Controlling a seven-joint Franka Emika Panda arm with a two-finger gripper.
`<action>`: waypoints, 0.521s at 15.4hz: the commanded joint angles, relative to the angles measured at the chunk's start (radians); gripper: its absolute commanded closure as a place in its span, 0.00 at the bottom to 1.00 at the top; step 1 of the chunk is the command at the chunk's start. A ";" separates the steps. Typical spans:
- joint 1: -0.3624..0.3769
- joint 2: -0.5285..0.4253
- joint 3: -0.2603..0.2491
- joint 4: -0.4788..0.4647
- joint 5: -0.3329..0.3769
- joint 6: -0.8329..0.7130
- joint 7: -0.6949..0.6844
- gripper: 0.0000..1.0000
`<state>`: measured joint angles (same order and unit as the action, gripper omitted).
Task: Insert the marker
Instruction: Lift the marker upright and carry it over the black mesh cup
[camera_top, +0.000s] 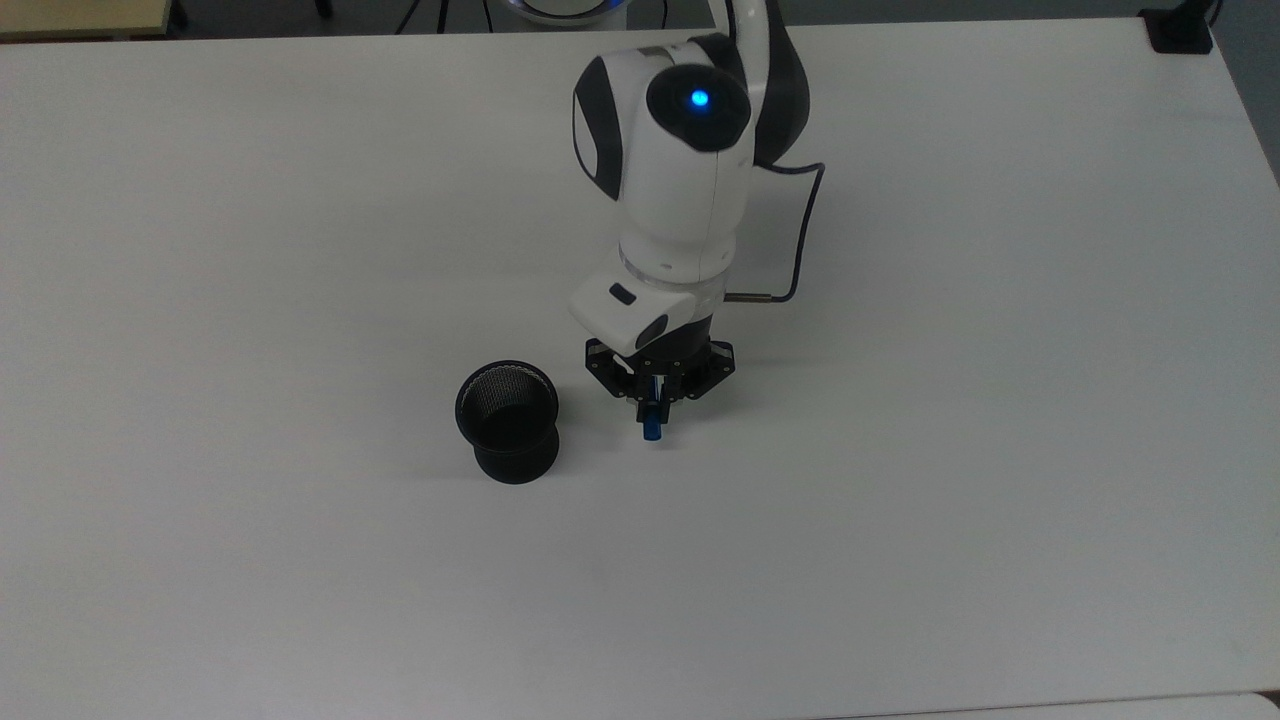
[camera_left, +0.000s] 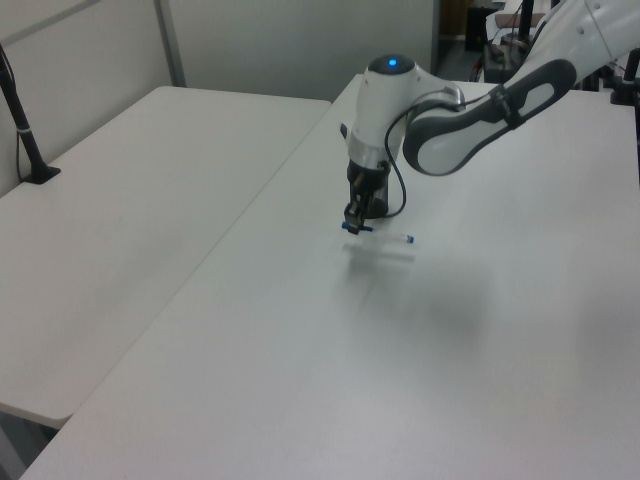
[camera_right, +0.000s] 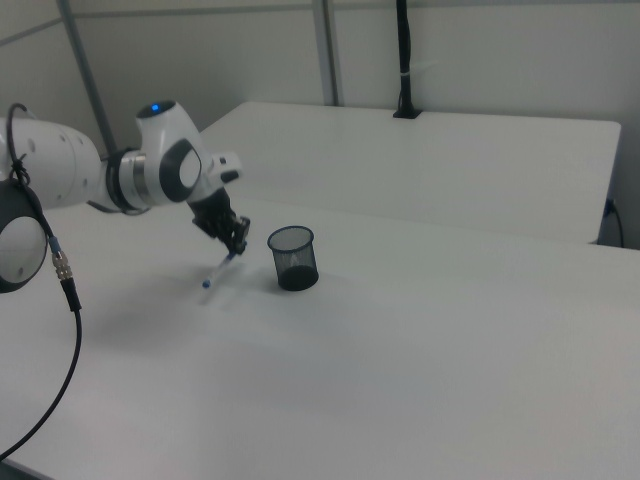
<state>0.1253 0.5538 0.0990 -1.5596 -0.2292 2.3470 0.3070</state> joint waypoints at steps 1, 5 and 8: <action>0.019 -0.090 -0.018 -0.003 -0.036 -0.002 0.061 0.97; 0.010 -0.147 -0.037 -0.010 -0.116 0.000 0.115 0.97; 0.002 -0.160 -0.079 -0.013 -0.170 0.014 0.164 0.97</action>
<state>0.1224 0.4256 0.0657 -1.5364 -0.3493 2.3469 0.4023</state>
